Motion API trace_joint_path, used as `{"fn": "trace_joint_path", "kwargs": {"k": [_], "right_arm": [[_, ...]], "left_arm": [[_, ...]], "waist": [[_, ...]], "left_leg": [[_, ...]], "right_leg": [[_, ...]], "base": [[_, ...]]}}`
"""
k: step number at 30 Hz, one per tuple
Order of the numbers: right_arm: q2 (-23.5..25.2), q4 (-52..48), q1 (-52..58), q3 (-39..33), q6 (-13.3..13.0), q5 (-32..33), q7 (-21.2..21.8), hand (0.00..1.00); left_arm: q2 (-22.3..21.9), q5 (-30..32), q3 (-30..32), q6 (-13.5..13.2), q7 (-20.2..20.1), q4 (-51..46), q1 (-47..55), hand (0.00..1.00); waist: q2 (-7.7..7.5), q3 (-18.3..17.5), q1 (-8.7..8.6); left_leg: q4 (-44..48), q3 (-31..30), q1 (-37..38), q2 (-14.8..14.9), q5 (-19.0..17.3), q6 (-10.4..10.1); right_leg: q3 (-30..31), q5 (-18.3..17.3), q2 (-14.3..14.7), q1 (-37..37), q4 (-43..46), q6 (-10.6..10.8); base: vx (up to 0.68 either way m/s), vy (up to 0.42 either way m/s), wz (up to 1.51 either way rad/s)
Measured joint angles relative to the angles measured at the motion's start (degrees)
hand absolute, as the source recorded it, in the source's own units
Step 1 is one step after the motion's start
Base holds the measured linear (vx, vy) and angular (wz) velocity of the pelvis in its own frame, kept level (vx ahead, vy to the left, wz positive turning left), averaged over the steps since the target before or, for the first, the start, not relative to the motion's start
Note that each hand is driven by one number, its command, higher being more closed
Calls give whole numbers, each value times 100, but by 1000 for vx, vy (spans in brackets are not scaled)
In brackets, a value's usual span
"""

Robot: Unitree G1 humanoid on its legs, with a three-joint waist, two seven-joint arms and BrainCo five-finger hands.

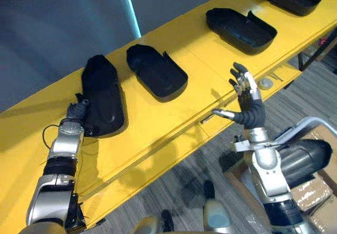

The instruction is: Walk over and take plastic housings, then place them on the shelf

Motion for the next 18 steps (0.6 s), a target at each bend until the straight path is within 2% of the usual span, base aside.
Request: {"fn": "trace_joint_path", "kwargs": {"k": [2,6,9,11,12,14,15,18], "right_arm": [[24,1,-3,4,1,-21,-16,0],[69,72,-3,3,14,-67,-135,0],[127,107,16,3,13,-68,-210,0],[165,111,59,-3,-26,-70,-284,0],[183,111,80,-3,-31,-70,-309,0],[309,133,175,-2,-75,-70,-379,0],[418,135,293,2,-163,-69,-385,0],[550,135,401,3,-273,-61,-383,0]], "left_arm": [[-40,-6,-8,-6,29,-106,67,0],[-112,-111,-2,-100,310,-206,139,0],[-176,-511,6,-323,983,-186,200,0],[-398,-905,82,-737,1845,-178,264,0],[-457,-959,96,-817,2013,-180,266,0],[-669,-1196,287,-1202,2563,-245,264,0],[-864,-1276,441,-1506,2902,-450,297,0],[-1145,-1467,546,-2043,3323,-886,340,0]], "waist": [[-4,-2,60],[-12,-6,67],[-17,-8,59],[-29,-15,51],[-38,-19,51],[-105,-55,46],[-191,-103,44],[-348,-193,42]], "left_leg": [[-11,-6,-4,-2,-2,-4],[-78,-28,-11,-9,5,-16],[-91,-20,-15,-7,20,-43],[-99,-11,-16,-3,23,-52],[-103,-8,-16,-3,28,-60],[-123,3,-15,3,32,-67],[-159,4,-8,11,32,-68],[-188,20,-6,16,31,-67]], "right_leg": [[-26,-79,-22,-61,135,0],[-116,-87,-60,-97,194,-4],[-121,-88,-62,-108,190,-3],[-121,-89,-59,-108,169,-2],[-121,-89,-58,-108,163,-2],[-117,-73,-43,-107,138,13],[-112,-13,-22,-101,142,84],[-98,52,12,-75,63,76]], "base": [[-36,-10,11],[-13,1,7],[0,0,0],[0,0,0],[0,0,0],[25,2,-1],[53,2,-4],[40,9,-7]]}}
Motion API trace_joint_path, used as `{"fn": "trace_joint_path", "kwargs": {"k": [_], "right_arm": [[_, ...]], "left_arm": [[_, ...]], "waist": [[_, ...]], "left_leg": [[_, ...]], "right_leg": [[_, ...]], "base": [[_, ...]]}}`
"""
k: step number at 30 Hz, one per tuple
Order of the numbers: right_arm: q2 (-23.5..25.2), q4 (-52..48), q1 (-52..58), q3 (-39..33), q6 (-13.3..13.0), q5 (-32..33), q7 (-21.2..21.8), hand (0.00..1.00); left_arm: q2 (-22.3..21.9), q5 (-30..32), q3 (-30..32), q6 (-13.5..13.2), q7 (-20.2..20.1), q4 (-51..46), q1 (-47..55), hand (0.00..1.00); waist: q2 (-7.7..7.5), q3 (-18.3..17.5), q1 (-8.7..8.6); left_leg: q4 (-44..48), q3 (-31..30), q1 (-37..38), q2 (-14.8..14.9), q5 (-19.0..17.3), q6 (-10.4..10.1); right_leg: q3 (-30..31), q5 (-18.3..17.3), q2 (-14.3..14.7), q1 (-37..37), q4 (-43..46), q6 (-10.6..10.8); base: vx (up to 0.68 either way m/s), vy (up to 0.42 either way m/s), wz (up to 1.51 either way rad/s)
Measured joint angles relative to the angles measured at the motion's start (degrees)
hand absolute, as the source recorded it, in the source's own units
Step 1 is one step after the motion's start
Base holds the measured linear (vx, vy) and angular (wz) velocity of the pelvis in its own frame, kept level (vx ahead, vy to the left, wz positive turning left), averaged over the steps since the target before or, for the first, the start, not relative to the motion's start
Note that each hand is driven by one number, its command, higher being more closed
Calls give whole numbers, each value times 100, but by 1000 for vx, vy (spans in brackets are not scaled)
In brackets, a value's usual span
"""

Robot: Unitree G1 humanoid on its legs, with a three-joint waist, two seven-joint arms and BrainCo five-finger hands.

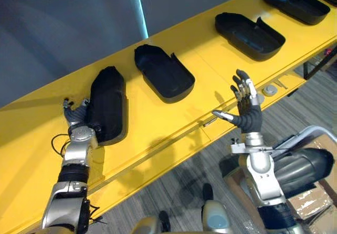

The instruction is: Walk over and take plastic housings, then place them on the shelf

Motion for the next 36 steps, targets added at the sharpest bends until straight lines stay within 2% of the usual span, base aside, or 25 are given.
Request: {"fn": "trace_joint_path", "kwargs": {"k": [2,3,6,10,11,13,14,17,20,21,23,24,27,29,32,33,36], "right_arm": [[117,0,71,16,-48,13,24,0],[137,0,78,32,-48,13,37,0],[142,-1,70,216,-44,48,274,0],[133,11,-106,621,10,50,568,0],[137,26,-233,728,40,54,647,0],[144,29,-514,942,81,76,807,0],[145,34,-581,993,84,140,848,0],[211,80,-890,1278,146,221,1013,0],[364,236,-1016,1625,233,233,1055,0],[410,263,-1017,1677,258,259,1078,0],[602,429,-1103,1908,389,336,1149,0],[636,502,-1158,1986,451,371,1157,0],[869,1004,-1348,2305,711,486,1143,0],[1069,1555,-1464,2573,867,582,1093,0],[1315,2165,-1627,2654,943,547,821,0],[1448,2550,-1791,2645,1004,432,577,0],[1445,2718,-1957,2569,1014,-27,82,0]], "left_arm": [[-360,24,25,-583,535,-633,2,0],[-452,72,27,-831,692,-877,2,0],[-662,442,229,-1425,994,-1683,0,0],[-787,550,273,-1594,773,-2457,34,0],[-791,552,263,-1599,664,-2693,102,0],[-861,449,250,-1789,247,-3389,466,0],[-903,447,252,-1828,190,-3570,588,0],[-1207,261,281,-2053,-177,-4527,1474,0],[-1514,216,486,-2221,-418,-5045,2448,0],[-1550,218,528,-2226,-457,-5086,2615,0],[-1681,230,753,-2195,-715,-5196,3192,0],[-1700,230,808,-2159,-815,-5194,3331,0],[-1732,348,858,-1810,-1235,-5106,3916,0],[-1827,310,870,-1476,-1585,-4736,4275,0],[-1925,287,855,-1270,-1914,-4087,4516,0],[-1952,321,809,-1209,-2131,-3711,4750,0],[-2027,470,562,-1316,-2603,-3091,4994,0]], "waist": [[-142,-82,-11],[-166,-96,-12],[-120,-197,-24],[45,-469,62],[72,-496,81],[106,-572,214],[108,-592,244],[95,-621,508],[35,-770,794],[16,-817,837],[-76,-896,1085],[-95,-918,1136],[-224,-1004,1326],[-231,-1014,1574],[-288,-1020,1648],[-290,-1006,1772],[-315,-962,1887]], "left_leg": [[0,4,45,-10,0,1],[-5,8,97,-12,0,1],[-9,14,207,-46,0,1],[-43,-38,225,-59,-1,2],[-60,-62,260,-56,-1,2],[-89,-186,313,-41,-1,3],[-93,-213,309,-38,-1,3],[-89,-402,313,1,-1,3],[-82,-590,217,14,9,-10],[-69,-640,189,15,12,-16],[-64,-742,176,27,29,-41],[-50,-797,151,24,31,-45],[13,-999,-14,-1,43,-59],[29,-1142,-100,-24,48,-64],[34,-1321,-221,-57,79,-91],[35,-1324,-250,-48,79,-91],[159,-1458,-437,-59,79,-93]], "right_leg": [[-7,41,7,78,-77,-3],[-12,84,15,147,-148,-1],[-19,164,18,346,-357,17],[-103,309,13,542,-673,33],[-157,347,11,620,-750,20],[-238,439,20,803,-955,4],[-293,450,21,836,-987,3],[-509,445,43,949,-993,-4],[-709,416,47,978,-1046,-41],[-756,410,47,978,-1048,-49],[-865,388,55,1028,-1048,-81],[-901,385,56,1038,-1048,-83],[-1148,368,28,1052,-1049,-98],[-1263,342,12,1062,-1048,-92],[-1475,321,-19,1067,-1048,-91],[-1482,303,-12,1044,-1048,-89],[-1620,301,-12,955,-1045,-87]], "base": [[48,31,-8],[23,27,-11],[4,14,-7],[0,4,9],[-38,-11,11],[-56,-20,18],[-59,-39,28],[-63,-38,28],[-84,-41,30],[-49,-41,37],[-12,-26,26],[-34,-25,34],[-34,-19,38],[-19,-8,23],[-4,-9,41],[-3,-5,11],[15,-3,22]]}}
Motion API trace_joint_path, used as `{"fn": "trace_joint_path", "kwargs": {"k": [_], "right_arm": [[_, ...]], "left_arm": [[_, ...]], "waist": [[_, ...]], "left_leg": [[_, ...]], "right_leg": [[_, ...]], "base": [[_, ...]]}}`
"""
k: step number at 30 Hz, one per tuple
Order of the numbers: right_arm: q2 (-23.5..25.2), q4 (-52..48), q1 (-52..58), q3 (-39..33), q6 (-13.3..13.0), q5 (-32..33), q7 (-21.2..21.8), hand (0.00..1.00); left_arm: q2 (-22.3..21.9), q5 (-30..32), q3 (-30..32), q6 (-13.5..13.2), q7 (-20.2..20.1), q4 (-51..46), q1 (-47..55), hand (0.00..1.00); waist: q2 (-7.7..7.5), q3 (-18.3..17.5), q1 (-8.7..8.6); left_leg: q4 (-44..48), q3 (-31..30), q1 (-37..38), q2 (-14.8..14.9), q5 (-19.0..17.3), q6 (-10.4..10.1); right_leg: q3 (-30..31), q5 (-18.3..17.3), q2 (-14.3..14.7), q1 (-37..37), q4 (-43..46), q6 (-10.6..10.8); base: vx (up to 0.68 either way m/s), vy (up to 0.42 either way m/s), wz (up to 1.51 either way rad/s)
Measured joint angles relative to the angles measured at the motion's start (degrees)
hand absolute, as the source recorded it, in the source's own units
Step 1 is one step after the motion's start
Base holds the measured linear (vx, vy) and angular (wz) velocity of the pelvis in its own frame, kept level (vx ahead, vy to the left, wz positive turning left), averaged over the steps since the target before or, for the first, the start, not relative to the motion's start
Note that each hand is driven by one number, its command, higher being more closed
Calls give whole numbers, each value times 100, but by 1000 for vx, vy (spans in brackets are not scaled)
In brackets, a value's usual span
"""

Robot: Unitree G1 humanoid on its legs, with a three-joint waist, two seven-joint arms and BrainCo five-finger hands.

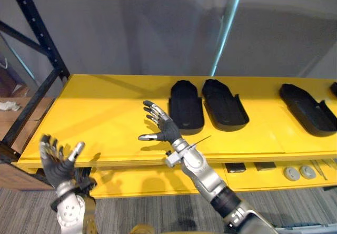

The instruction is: Walk over and take plastic housings, then place them on the shelf

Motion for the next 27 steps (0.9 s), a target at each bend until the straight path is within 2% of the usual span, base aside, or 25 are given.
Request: {"fn": "trace_joint_path", "kwargs": {"k": [4,8,10,12,15,18,21,22,24,27], "right_arm": [[-17,-110,40,-229,-2,-434,-578,0],[-229,-933,446,-741,-114,-898,-1215,0],[-355,-1333,602,-997,-324,-899,-1211,0],[-555,-1750,685,-1236,-477,-888,-1173,0],[-828,-1900,640,-1631,-542,-851,-821,0],[-1135,-1912,592,-1845,-440,-613,-428,0],[-1466,-1894,452,-2112,33,-264,-23,0],[-1489,-1894,452,-2129,78,-199,18,0],[-1583,-1787,453,-2208,356,120,272,0],[-1602,-1377,448,-2207,489,474,586,0]], "left_arm": [[-77,94,-636,-252,-245,588,151,0],[-69,34,-1058,-490,-261,994,216,0],[-93,-19,-1116,-581,-200,1130,238,0],[-65,-62,-1132,-642,-167,1191,275,0],[49,-82,-1142,-660,-70,1209,326,0],[300,-188,-1223,-659,-88,1213,308,0],[387,-188,-1263,-651,-111,1222,317,0],[386,-188,-1267,-651,-114,1222,318,0],[384,-187,-1284,-646,-136,1224,337,0],[389,-187,-1304,-642,-257,1244,355,0]], "waist": [[56,99,-4],[22,196,-69],[6,217,-158],[5,223,-169],[-26,240,-161],[-74,280,-161],[-75,281,-156],[-75,281,-155],[-77,282,-155],[-100,295,-136]], "left_leg": [[51,27,-90,3,-1,-1],[58,190,-162,58,-17,-23],[72,259,-157,78,-36,-50],[162,359,-158,115,-98,-71],[276,500,-159,205,-203,-80],[301,527,-162,226,-209,-81],[316,535,-164,232,-208,-81],[316,534,-164,232,-208,-80],[318,523,-166,231,-208,-81],[322,478,-165,220,-208,-81]], "right_leg": [[19,8,-1,-81,48,6],[173,30,33,-224,48,-3],[216,39,42,-240,49,-6],[306,50,71,-241,49,-9],[419,65,144,-220,46,-28],[446,54,162,-221,-2,-45],[450,55,166,-220,-1,-44],[449,55,166,-220,0,-43],[437,70,165,-216,46,-31],[368,77,152,-183,48,-25]], "base": [[4,2,2],[-22,4,-14],[-26,3,-20],[-34,10,-22],[-65,9,-24],[-76,-6,-5],[-37,-3,-1],[0,0,0],[0,0,0],[-10,2,8]]}}
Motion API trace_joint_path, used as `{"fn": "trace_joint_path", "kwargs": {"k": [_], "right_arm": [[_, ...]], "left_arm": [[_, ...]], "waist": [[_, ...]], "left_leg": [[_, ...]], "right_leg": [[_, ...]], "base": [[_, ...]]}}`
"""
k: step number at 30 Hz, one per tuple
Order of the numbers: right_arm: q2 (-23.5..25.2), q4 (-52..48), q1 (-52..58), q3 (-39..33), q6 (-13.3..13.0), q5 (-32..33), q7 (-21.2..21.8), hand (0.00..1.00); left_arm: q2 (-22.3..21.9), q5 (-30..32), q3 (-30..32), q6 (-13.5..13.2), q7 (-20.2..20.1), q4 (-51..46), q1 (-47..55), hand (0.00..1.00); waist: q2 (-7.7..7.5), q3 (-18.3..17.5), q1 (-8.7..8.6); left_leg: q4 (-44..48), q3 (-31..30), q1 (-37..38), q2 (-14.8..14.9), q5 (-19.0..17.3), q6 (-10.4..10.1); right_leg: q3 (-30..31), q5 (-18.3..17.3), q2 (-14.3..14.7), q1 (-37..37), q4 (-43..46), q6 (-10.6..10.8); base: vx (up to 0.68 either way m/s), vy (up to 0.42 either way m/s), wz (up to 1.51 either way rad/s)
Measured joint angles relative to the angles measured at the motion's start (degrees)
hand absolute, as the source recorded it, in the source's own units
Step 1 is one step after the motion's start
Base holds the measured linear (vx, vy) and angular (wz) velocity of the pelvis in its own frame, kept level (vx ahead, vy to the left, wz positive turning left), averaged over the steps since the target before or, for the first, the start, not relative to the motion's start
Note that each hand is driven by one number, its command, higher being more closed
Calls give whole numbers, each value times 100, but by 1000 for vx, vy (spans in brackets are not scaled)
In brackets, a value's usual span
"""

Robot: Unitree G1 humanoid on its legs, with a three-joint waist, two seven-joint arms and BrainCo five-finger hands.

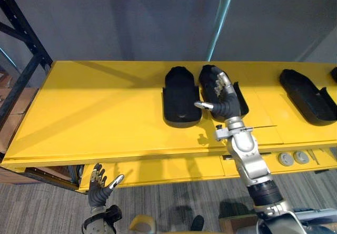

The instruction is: Walk over and take plastic housings, then place them on the shelf

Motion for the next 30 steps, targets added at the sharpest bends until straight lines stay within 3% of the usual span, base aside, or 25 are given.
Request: {"fn": "trace_joint_path", "kwargs": {"k": [7,16,20,24,30], "right_arm": [[114,1216,-200,-47,107,274,-302,0],[187,1828,-595,-136,154,468,-134,0],[200,1900,-669,-141,155,504,-95,0],[237,2018,-674,-135,160,730,297,0],[285,2274,-965,-112,158,891,499,0]], "left_arm": [[232,3,-429,156,-239,130,-181,0],[220,-62,-636,424,-152,429,-299,0],[219,-6,-557,443,187,762,-304,0],[189,61,-280,360,673,1279,-304,0],[153,522,248,237,957,2177,-389,0]], "waist": [[-57,107,113],[23,165,153],[-42,298,158],[-87,355,189],[-187,529,240]], "left_leg": [[5,-15,-5,-8,7,5],[-28,-56,-5,-14,40,8],[-80,-139,-8,-15,100,-5],[-82,-155,-13,-1,111,-16],[-76,-187,4,21,112,-15]], "right_leg": [[-17,10,-8,14,0,14],[-57,11,-9,15,1,13],[-125,11,-9,27,1,12],[-159,7,4,42,1,7],[-197,-8,27,90,0,-13]], "base": [[-32,7,1],[-9,0,1],[-45,-15,9],[-45,-9,3],[-34,1,3]]}}
